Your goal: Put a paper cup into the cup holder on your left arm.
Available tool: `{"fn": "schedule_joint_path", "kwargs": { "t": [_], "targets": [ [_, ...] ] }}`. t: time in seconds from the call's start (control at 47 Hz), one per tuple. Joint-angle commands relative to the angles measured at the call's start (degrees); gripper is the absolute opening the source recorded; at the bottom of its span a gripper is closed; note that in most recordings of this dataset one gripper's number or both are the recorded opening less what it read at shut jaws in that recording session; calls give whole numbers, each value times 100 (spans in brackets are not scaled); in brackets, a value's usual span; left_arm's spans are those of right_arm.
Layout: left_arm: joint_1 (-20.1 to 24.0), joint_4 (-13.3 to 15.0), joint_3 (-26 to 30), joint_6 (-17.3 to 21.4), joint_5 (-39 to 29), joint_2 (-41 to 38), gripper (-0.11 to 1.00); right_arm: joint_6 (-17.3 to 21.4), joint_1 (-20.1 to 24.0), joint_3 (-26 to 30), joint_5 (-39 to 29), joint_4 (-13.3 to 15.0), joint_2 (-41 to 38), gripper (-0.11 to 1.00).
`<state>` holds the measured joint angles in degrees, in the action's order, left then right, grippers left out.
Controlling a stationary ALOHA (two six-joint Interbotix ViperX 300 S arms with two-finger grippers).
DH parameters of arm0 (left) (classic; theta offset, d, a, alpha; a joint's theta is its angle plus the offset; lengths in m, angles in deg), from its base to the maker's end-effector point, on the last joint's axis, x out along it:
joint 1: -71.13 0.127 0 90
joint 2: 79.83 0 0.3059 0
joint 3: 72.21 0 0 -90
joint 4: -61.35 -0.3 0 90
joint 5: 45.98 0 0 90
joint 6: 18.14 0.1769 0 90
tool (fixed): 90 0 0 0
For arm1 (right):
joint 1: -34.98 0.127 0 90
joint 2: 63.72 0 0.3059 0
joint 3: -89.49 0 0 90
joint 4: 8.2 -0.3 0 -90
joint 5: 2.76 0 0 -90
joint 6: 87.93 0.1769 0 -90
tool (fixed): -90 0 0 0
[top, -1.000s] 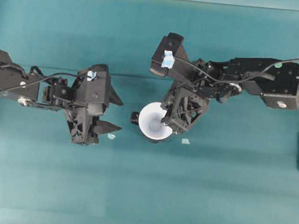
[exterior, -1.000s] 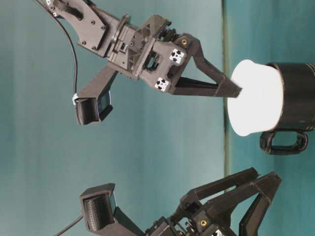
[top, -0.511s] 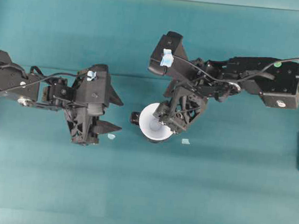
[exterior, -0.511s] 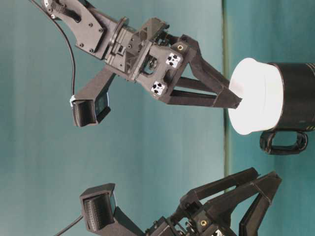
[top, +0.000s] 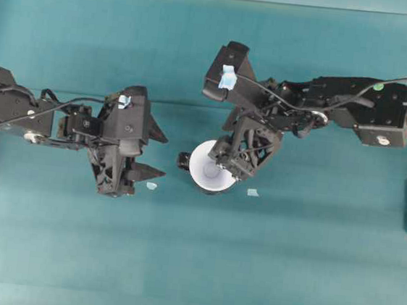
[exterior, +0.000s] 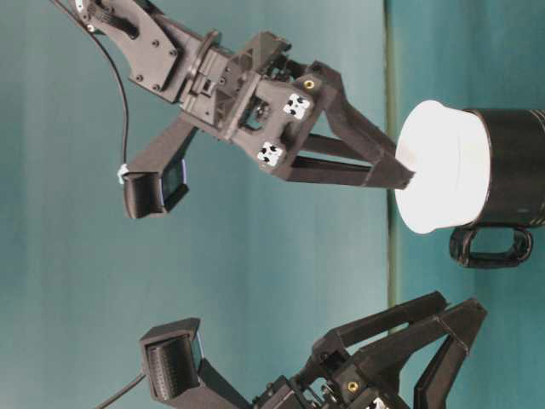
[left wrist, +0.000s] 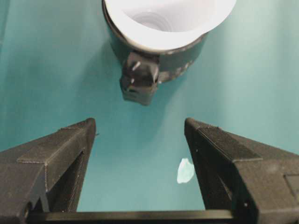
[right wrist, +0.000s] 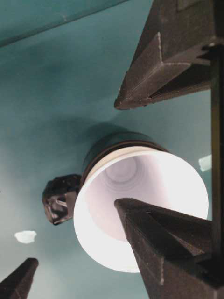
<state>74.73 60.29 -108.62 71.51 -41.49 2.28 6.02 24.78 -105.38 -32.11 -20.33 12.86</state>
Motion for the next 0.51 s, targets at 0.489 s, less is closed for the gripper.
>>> {"fn": "schedule_joint_path", "kwargs": {
  "t": [0.489],
  "targets": [
    [9,-18,18,-44,35,70,79,-246,105,-132,70,18,598,82]
  ]
}}
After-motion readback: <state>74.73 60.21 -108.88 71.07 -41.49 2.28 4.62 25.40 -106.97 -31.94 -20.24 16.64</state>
